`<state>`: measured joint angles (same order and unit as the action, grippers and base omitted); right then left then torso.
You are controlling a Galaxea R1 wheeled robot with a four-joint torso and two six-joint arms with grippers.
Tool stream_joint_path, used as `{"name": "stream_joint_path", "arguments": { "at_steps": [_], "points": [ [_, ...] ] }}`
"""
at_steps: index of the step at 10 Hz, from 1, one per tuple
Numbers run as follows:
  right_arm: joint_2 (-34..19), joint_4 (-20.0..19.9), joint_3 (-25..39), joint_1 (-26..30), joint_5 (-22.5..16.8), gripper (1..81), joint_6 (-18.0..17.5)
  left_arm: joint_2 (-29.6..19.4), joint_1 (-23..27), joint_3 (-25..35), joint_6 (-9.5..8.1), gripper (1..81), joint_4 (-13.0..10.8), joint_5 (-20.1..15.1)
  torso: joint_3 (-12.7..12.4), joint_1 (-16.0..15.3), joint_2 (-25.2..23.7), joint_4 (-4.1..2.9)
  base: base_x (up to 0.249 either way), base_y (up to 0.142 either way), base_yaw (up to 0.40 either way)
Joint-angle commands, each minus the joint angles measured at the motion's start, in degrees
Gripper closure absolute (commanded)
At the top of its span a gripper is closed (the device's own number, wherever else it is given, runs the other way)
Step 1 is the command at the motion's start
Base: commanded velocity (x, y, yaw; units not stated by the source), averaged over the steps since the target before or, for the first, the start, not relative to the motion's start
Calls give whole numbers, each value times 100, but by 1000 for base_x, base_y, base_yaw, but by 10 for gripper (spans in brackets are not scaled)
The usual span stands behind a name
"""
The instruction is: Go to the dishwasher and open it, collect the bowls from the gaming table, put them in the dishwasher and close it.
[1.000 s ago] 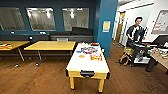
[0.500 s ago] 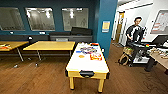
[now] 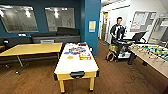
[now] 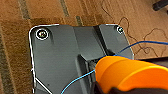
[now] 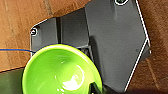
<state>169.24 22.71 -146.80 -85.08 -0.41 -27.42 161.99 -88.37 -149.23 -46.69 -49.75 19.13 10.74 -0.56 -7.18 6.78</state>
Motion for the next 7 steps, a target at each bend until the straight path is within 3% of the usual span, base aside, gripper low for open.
{"name": "stream_joint_path", "arguments": {
  "at_steps": [1,7],
  "points": [
    [-11,58,38,285,-205,811,8,-35,166,16,11,811,-44,-190,0,0,0,0,0,0,-399],
    [16,58,30,276,-178,811,8,97,166,16,2,811,-35,-357,0,0,0,0,0,0,-399]
  ]
}}
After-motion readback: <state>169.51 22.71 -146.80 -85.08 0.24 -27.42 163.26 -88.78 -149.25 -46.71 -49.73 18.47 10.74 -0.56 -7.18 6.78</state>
